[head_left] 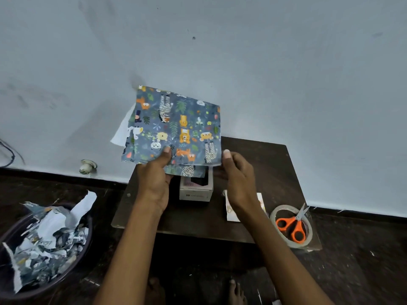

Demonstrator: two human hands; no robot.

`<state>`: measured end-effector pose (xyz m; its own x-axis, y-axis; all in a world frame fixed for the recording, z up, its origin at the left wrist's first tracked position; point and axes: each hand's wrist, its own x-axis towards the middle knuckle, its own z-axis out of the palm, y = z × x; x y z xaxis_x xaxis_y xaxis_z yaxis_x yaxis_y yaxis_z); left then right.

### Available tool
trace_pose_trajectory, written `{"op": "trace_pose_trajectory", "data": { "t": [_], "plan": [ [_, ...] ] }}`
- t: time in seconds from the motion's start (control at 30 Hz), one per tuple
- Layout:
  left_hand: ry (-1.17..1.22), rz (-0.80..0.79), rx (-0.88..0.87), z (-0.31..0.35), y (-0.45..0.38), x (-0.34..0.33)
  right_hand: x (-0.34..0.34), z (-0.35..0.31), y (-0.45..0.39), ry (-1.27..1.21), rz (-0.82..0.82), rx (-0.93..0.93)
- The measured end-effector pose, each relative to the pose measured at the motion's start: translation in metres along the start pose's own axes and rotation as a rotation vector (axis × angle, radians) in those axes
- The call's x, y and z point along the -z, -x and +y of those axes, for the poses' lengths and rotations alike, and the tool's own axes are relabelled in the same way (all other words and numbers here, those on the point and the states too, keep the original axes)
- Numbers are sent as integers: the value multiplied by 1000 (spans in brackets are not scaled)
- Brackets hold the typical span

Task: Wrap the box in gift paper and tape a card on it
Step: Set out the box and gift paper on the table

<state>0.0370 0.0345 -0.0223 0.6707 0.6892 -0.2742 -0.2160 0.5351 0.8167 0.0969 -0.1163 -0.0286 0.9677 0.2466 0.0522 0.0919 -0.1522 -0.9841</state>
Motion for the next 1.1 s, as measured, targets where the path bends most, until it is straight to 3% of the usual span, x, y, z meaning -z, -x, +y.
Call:
{"op": "trace_pose_trajectory", "data": {
  "t": [0.1, 0.3, 0.43, 0.6, 0.83, 0.97, 1.1],
  "plan": [
    [100, 58, 52, 3, -6, 4, 13, 2, 3, 192, 57, 58],
    [165, 120, 45, 4, -7, 5, -17, 0, 29, 665, -144, 141],
    [143, 132, 38, 3, -9, 8, -40, 6, 40, 796, -123, 174],
    [109, 93, 49, -2, -14, 12, -42, 15, 36, 732, -68, 181],
    [131, 39, 64, -6, -15, 9, 2, 0, 28, 509, 166, 319],
    [133, 8, 80, -8, -15, 7, 55, -6, 22, 467, 91, 169],
    [132, -3, 90, -10, -16, 8, 93, -7, 20, 363, -100, 0]
  ]
}}
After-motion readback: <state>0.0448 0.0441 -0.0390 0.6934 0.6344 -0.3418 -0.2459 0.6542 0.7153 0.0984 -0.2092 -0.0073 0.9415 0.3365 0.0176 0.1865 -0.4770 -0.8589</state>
